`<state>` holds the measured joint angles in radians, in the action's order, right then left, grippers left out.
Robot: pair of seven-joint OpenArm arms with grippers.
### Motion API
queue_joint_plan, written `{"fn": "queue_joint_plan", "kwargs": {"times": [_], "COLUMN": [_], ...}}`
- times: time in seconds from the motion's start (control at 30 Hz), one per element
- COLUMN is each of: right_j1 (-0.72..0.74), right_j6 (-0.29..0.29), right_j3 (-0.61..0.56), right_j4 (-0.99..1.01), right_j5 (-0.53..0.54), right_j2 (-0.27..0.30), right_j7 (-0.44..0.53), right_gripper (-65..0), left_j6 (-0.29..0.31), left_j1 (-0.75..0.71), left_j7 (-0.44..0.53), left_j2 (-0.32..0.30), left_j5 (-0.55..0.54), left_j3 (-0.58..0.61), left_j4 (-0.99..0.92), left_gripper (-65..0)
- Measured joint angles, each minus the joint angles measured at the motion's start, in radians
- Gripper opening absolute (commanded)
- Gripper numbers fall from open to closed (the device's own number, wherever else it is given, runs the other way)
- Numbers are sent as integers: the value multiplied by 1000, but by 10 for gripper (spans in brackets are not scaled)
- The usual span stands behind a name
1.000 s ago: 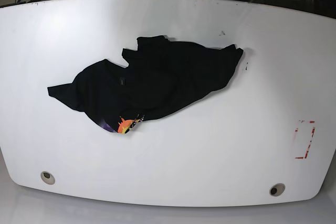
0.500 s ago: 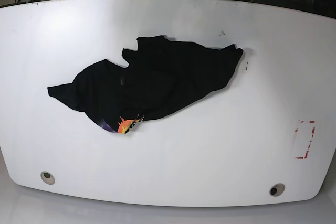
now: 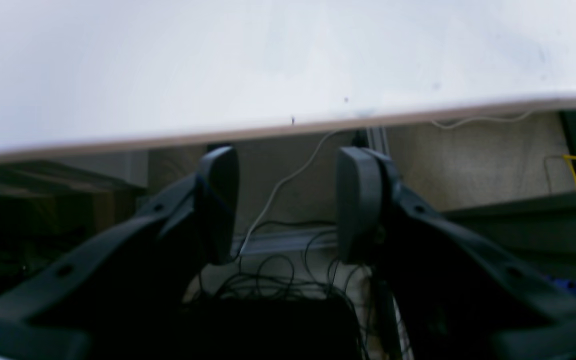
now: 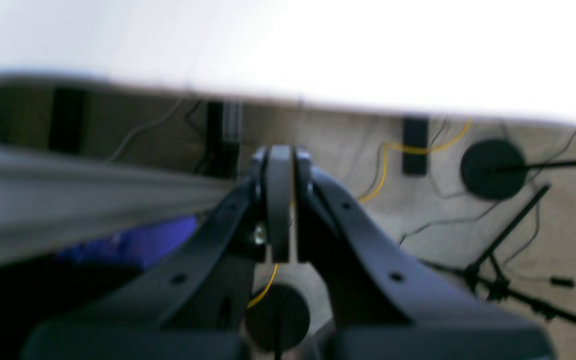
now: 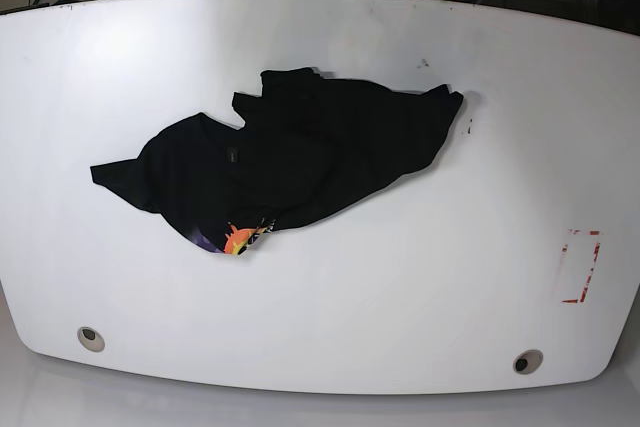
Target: Layout the t-shirt on the table in an organized manner, then fold the t-shirt properly
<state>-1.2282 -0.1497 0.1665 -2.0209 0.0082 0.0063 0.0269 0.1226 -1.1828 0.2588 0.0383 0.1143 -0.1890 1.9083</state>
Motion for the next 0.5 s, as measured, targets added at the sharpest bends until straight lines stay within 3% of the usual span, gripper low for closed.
{"fn": "queue_joint_plan", "kwargs": {"times": [0.5], "right_j1": [37], "right_j6": [3], "right_j3": [0], "right_j4": [-1], "right_j5": [0], "right_j2": [2], "right_j7": [69], "right_gripper": [-637], "left_j6": [5], "left_j1": [0], "left_j7": [4], "left_j2": [0], "left_j5": [0], "left_j3": [46], "left_j4": [73], "left_gripper": [-361]}}
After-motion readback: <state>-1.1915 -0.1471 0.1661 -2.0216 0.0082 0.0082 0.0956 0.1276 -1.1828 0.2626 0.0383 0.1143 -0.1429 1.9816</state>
